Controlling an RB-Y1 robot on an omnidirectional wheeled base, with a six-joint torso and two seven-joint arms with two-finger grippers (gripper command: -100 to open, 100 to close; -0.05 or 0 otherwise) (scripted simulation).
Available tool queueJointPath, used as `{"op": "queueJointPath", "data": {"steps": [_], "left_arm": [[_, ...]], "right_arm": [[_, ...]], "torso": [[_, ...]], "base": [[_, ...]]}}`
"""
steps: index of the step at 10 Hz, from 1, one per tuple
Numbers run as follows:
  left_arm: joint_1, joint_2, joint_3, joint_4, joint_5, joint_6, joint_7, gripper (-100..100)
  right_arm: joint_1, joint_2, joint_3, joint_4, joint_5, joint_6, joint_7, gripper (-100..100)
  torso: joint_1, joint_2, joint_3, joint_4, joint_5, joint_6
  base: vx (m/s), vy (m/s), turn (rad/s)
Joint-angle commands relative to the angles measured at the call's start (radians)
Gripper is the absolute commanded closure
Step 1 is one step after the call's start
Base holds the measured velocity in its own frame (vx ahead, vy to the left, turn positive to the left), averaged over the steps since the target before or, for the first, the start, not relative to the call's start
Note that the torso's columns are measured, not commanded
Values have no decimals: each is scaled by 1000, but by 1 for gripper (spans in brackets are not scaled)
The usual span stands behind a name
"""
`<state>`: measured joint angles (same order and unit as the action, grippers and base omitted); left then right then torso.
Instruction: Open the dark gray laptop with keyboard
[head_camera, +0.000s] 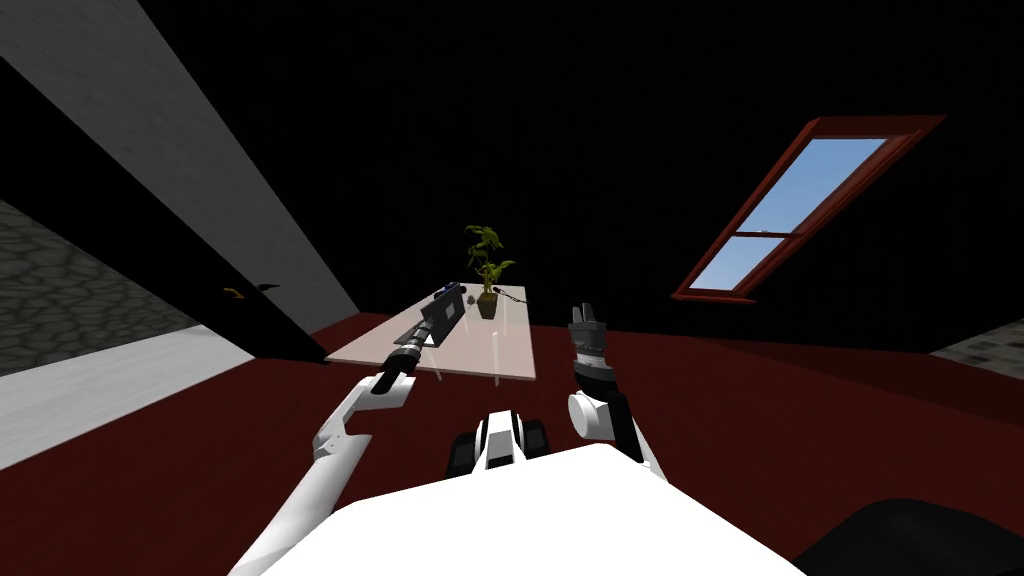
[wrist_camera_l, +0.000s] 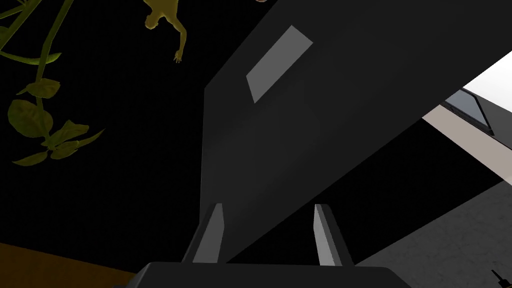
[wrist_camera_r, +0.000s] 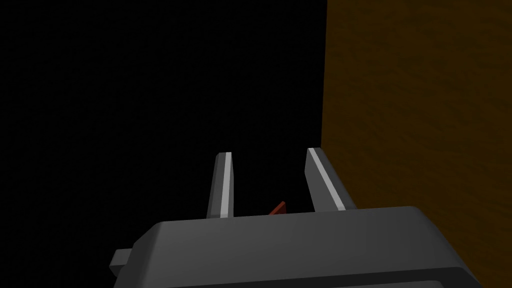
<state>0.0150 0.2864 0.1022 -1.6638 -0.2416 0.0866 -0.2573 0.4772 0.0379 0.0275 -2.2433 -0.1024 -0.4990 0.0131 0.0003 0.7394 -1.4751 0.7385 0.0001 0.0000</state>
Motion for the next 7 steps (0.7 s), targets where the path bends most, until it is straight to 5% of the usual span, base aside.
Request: {"op": "queueJointPath", "data": {"steps": [1,7], "left_arm": [[-25,-13,-6,-12,49,69,48,100],[-75,-38,-17,-35,148,208,145,100]], "right_arm": [[0,0,0,0,0,0,0,0],[0,0,0,0,0,0,0,0]], "torso": [[3,-1,-1,0,1,1],[-1,-1,-1,0,0,0]], "base": [[-30,120,-36],[-13,119,-18]]}}
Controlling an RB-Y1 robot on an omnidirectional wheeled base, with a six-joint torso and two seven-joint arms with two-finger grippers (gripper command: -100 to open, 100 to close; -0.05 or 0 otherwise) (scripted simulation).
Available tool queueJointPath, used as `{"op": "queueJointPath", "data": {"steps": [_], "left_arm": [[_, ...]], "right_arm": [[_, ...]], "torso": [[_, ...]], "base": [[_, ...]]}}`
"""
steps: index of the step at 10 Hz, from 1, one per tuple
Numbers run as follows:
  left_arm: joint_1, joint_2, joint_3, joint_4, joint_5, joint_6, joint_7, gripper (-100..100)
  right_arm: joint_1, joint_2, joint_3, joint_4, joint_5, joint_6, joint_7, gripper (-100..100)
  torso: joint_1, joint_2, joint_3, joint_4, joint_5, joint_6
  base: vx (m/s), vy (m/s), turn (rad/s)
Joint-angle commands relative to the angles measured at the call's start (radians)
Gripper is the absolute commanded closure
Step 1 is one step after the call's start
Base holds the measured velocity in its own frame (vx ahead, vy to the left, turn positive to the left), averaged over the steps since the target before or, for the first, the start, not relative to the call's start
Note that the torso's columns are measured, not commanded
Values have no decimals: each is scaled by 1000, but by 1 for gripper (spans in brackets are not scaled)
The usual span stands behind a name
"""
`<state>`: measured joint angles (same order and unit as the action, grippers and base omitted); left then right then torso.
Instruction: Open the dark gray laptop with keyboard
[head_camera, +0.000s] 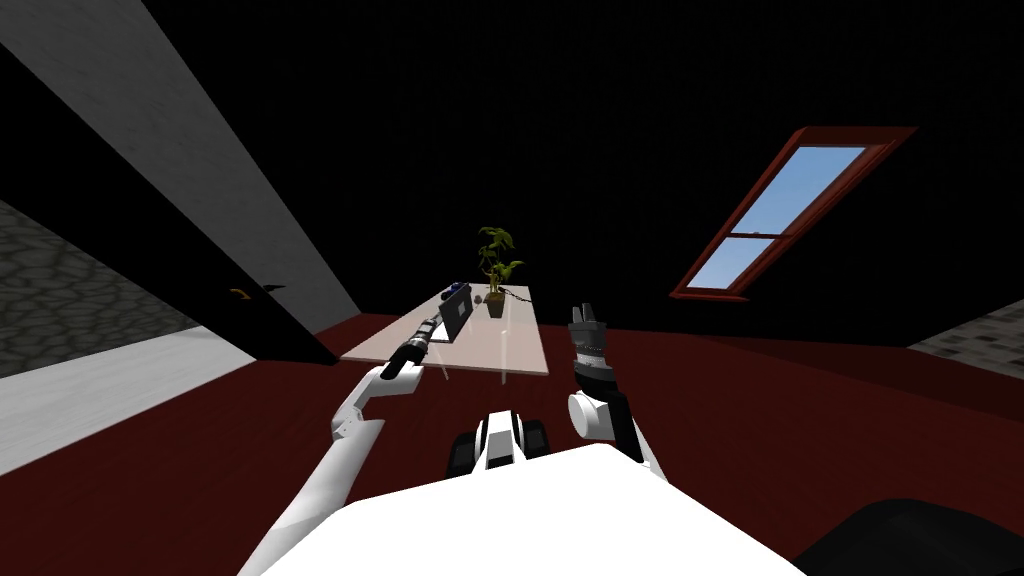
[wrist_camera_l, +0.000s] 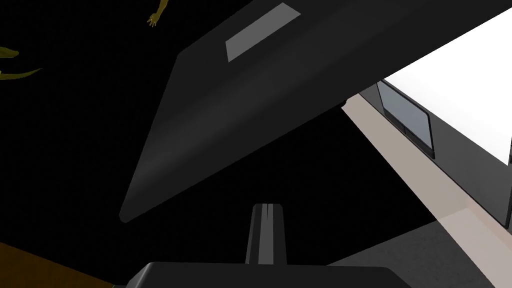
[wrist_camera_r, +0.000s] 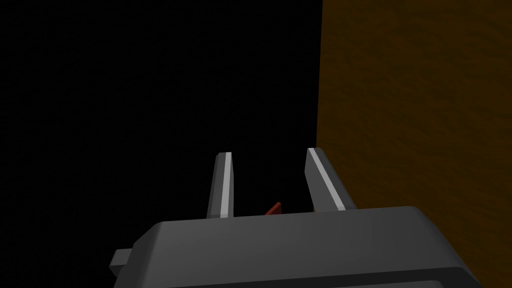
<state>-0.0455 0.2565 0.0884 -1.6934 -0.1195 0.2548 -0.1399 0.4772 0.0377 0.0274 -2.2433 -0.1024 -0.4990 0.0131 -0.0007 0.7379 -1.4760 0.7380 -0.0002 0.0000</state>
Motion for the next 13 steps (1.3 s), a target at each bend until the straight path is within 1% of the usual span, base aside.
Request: {"op": "queueJointPath", "data": {"steps": [1,2,3,5,7,8,9,10,11,12,13], "left_arm": [[-23,-12,-5,-9,43,63,44,100],[-19,-7,-3,-6,34,46,33,100],[-19,3,5,-34,23,58,26,-100],[-18,11,12,-56,11,64,18,-100],[-18,22,21,-83,-4,71,7,-100],[-17,31,29,-109,-17,77,-3,-100],[-21,30,25,-102,-7,83,4,-100],[-22,32,25,-104,-7,87,2,-100],[-22,32,25,-104,-7,86,2,100],[-38,15,30,-98,23,104,31,100],[-43,7,33,-93,38,114,45,100]], "right_arm": [[0,0,0,0,0,0,0,0],[0,0,0,0,0,0,0,0],[0,0,0,0,0,0,0,0],[0,0,0,0,0,0,0,0],[0,0,0,0,0,0,0,0],[0,0,0,0,0,0,0,0],[0,0,0,0,0,0,0,0],[0,0,0,0,0,0,0,0],[0,0,0,0,0,0,0,0],[0,0,0,0,0,0,0,0],[0,0,0,0,0,0,0,0]], "torso": [[0,1,0,0,0,0],[0,0,0,0,0,0],[-2,0,0,0,-1,0],[-6,-2,-1,0,-2,0],[-1,1,1,1,-1,1],[1,1,1,1,0,1],[1,0,0,0,0,0],[4,0,0,0,1,0],[5,1,1,0,1,0],[4,0,0,-3,3,-1],[11,-4,-2,-7,6,-4]], "base": [[-16,104,-17],[-6,46,-7],[19,-47,-13],[27,-110,-11],[12,-106,-6],[40,-99,-27],[22,-46,-4],[3,-11,0],[7,-3,-11],[6,61,-18],[-5,126,-22]]}}
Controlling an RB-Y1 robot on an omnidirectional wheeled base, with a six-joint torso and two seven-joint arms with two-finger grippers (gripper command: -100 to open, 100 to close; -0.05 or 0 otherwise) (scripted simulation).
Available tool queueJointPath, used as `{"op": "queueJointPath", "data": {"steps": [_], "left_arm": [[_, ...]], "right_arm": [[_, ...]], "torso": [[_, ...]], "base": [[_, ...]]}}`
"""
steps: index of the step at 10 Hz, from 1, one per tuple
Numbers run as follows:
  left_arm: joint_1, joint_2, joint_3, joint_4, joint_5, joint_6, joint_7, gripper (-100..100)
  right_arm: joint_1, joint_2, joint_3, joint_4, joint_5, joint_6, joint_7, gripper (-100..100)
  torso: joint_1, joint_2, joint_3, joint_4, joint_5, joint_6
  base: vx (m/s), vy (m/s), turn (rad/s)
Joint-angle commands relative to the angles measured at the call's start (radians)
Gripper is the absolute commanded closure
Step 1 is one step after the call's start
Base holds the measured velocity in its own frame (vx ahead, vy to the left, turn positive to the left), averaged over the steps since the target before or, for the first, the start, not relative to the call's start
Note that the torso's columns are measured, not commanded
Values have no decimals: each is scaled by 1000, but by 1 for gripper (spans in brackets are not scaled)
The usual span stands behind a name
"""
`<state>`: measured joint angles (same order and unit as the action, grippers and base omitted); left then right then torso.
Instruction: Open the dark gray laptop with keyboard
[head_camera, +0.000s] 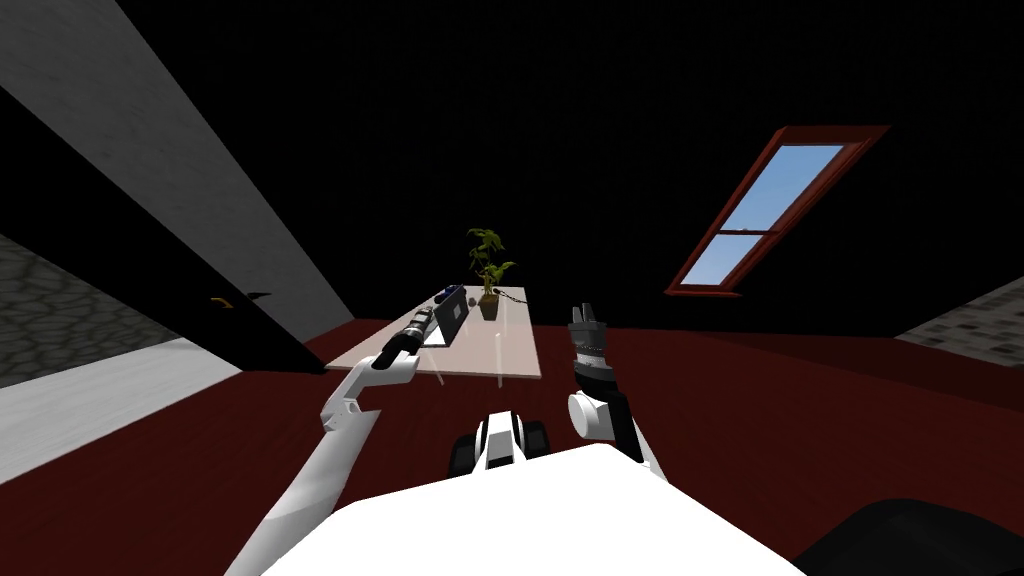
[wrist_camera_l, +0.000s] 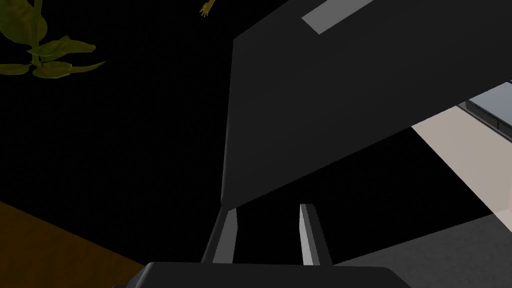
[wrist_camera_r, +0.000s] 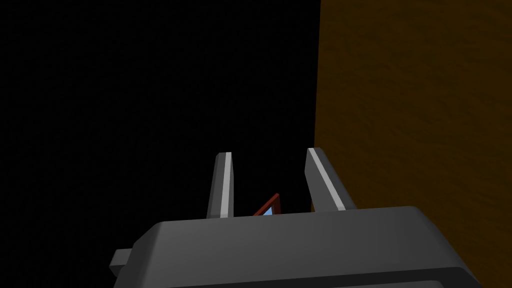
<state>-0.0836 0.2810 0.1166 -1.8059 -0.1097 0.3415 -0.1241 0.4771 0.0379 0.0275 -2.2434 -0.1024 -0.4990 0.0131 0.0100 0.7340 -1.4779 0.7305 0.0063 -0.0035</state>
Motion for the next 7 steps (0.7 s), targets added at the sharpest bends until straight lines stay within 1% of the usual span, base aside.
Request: {"op": "queueJointPath", "data": {"steps": [1,2,3,6,7], "left_arm": [[-16,-34,9,30,58,47,57,100],[-16,-34,9,30,58,47,57,100],[-27,-51,14,40,88,67,86,100],[-43,-76,21,55,133,97,128,100],[-50,-62,25,42,126,74,119,100]], "right_arm": [[0,0,0,0,0,0,0,0],[0,0,0,0,0,0,0,0],[0,0,0,0,0,0,0,0],[0,0,0,0,0,0,0,0],[0,0,0,0,0,0,0,0]], "torso": [[8,-4,-3,-3,3,-3],[11,-7,-4,-5,5,-5],[9,-11,-7,-6,5,-4],[-1,-11,-7,-7,2,4],[-5,-11,-7,-6,1,6]], "base": [[-22,147,-13],[-2,120,21],[4,115,44],[2,134,29],[-10,69,26]]}}
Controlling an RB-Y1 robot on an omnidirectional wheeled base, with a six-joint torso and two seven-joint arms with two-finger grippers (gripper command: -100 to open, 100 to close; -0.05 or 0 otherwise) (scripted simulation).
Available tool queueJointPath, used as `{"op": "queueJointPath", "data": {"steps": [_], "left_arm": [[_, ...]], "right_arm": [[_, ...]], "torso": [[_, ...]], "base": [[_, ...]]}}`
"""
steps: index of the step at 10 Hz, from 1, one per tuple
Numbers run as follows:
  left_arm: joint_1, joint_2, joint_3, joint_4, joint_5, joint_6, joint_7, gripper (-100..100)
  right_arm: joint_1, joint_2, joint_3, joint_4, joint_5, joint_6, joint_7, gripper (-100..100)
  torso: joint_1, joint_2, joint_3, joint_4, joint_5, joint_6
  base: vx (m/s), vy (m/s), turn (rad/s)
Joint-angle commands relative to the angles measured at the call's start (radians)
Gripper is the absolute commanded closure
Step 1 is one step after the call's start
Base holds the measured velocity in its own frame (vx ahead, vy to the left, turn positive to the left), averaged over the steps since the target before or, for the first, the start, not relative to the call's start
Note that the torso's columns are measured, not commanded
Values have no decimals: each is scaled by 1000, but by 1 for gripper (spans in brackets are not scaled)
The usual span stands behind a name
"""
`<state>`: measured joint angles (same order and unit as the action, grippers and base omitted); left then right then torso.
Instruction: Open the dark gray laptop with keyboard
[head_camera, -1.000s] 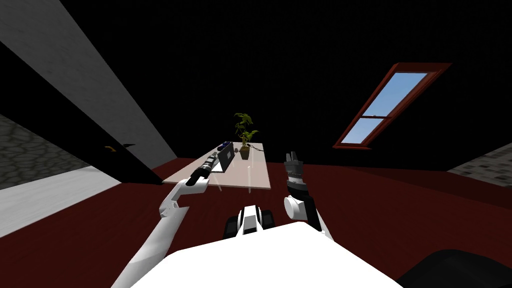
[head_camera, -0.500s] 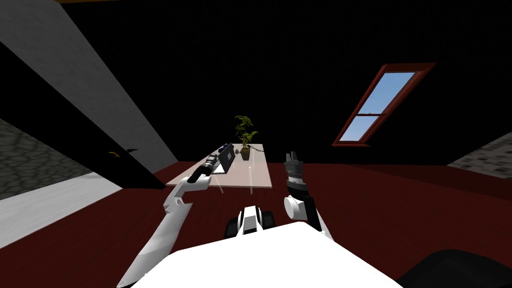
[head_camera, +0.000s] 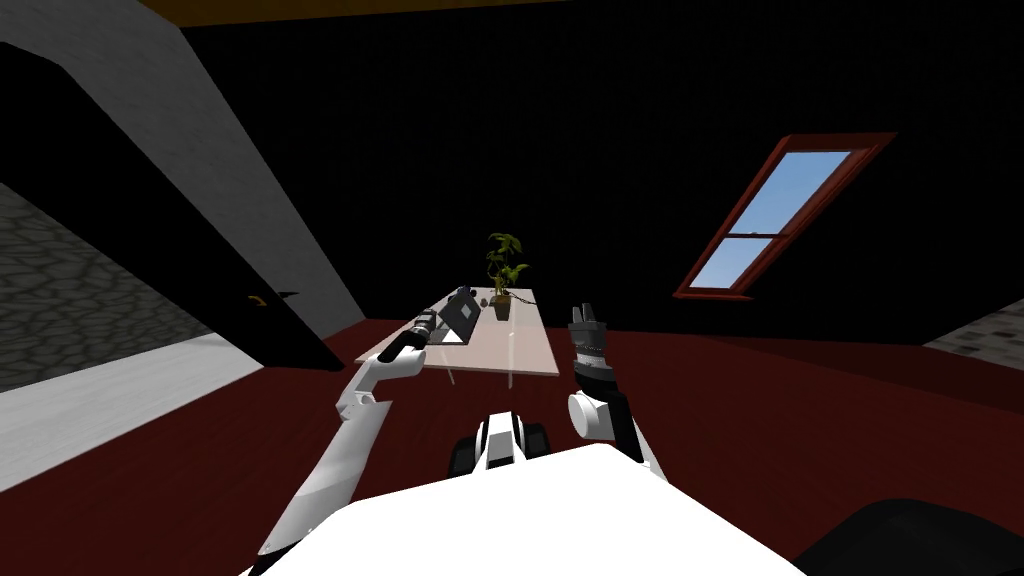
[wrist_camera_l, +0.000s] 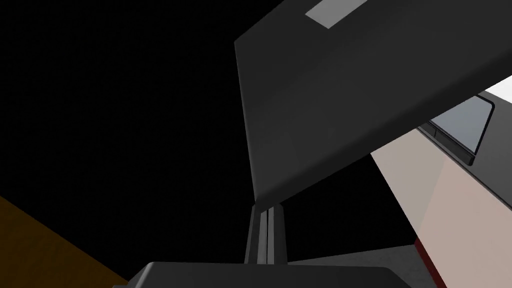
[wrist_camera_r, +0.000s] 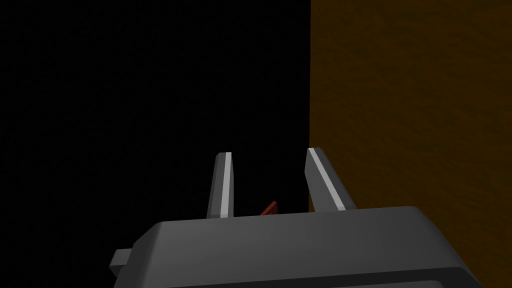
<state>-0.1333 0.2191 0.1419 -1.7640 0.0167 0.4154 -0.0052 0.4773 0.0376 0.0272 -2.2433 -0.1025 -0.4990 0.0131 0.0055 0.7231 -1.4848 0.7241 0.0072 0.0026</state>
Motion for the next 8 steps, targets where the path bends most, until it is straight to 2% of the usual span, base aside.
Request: {"op": "queueJointPath", "data": {"steps": [1,2,3,4,5,6,8], "left_arm": [[-6,-24,31,16,11,1,28,-100],[-8,-35,43,22,15,0,39,-100],[-4,-24,35,15,13,2,29,-100],[-3,-24,38,17,13,2,32,-100],[-2,-24,37,18,13,3,31,100],[-4,-48,38,38,42,5,58,100],[-10,-76,40,60,77,5,90,100]], "right_arm": [[0,0,0,0,0,0,0,0],[0,0,0,0,0,0,0,0],[0,1,1,0,0,0,0,0],[0,0,0,0,0,0,0,0],[0,0,0,0,0,0,0,0],[0,0,0,0,0,0,0,0],[0,0,0,0,0,0,0,0]], "torso": [[-8,4,2,5,-4,2],[-17,10,6,10,-9,0],[-18,14,8,13,-11,-1],[-8,17,10,15,-9,-1],[-3,18,11,16,-7,-2],[-3,18,11,17,-7,-2],[2,15,9,14,-5,-4]], "base": [[-12,-63,82],[11,-148,71],[12,-72,31],[6,-14,3],[2,-10,-1],[13,62,-5],[24,162,-6]]}}
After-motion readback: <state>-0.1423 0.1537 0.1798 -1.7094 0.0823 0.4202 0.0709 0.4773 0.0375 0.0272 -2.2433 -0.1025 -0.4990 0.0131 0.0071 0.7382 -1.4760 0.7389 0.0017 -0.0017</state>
